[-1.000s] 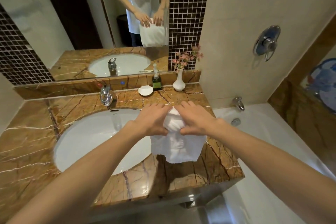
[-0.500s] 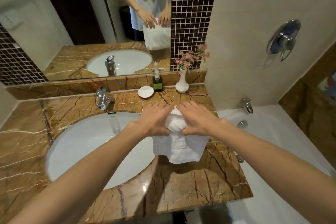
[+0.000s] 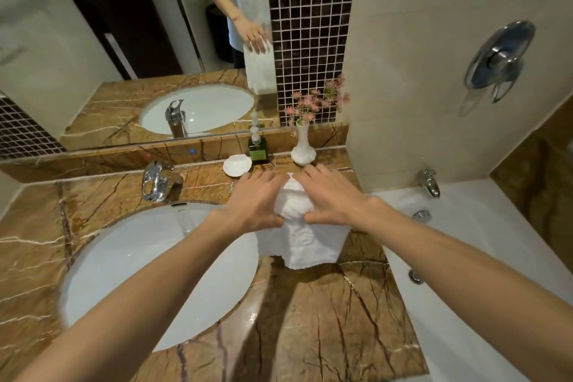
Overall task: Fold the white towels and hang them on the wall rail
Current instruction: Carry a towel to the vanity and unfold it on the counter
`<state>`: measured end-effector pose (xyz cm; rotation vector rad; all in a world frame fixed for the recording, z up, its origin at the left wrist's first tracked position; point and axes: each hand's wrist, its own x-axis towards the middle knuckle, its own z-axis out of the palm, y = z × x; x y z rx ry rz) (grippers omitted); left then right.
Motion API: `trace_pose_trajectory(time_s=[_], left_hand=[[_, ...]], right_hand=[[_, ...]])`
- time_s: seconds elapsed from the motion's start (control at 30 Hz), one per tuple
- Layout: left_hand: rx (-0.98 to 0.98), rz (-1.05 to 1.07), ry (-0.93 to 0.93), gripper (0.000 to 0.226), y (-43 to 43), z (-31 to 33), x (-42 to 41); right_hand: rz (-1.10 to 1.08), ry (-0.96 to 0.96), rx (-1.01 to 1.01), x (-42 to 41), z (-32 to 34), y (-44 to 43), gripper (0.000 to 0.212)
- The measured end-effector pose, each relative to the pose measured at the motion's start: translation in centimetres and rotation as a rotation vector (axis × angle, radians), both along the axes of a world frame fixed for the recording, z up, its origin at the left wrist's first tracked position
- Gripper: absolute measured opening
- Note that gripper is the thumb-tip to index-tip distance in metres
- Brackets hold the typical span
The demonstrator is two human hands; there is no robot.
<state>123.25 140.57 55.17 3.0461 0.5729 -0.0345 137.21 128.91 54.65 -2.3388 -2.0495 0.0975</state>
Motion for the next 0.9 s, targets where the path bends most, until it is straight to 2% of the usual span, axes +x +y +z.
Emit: trace_pose_trajectory(time_s=[0.47,0.77,0.9], left_hand=[[0.011,-0.045,0.002,0.090,2.2,-0.8,2.5],[0.126,-0.031,-0.067,0.089,3.2,-3.5,4.5],[0.147,-0.009,-0.038,0.094,2.1,-6.4,4.2]], right_hand=[[-0.013,0.002,-0.014,2.2,-0.5,1.6,0.080],[-0.069,-0.211,-0.015,3.5,-1.9,3.0,0.074],[-0.135,-0.284,-0.038,2.3,-4.8,2.2,0.081]])
